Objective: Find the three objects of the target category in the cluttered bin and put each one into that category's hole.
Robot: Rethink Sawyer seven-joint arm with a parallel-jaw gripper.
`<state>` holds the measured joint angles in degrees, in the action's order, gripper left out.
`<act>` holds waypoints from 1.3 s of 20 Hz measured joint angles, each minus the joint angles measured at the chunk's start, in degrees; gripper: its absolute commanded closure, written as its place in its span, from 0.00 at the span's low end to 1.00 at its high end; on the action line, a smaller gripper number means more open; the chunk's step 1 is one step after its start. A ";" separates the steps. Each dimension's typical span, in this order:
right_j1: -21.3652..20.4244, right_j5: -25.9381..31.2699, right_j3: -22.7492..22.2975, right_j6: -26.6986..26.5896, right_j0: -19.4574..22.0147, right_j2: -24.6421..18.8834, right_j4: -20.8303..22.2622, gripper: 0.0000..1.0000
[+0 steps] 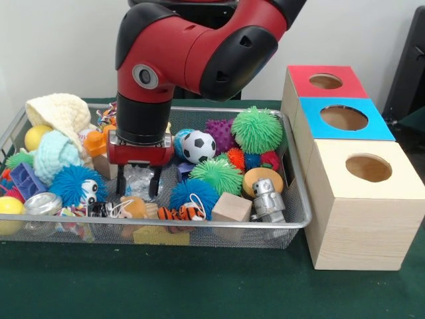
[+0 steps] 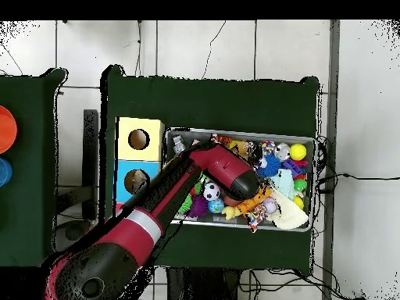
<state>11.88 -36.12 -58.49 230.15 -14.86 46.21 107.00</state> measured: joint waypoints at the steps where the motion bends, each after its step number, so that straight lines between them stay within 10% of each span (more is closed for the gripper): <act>1: 0.02 0.01 0.07 0.00 -0.01 -0.02 -0.02 1.00; 26: 1.28 0.06 0.16 0.00 -0.94 1.65 0.25 1.00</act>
<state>13.15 -36.06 -58.33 230.15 -15.81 47.86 107.25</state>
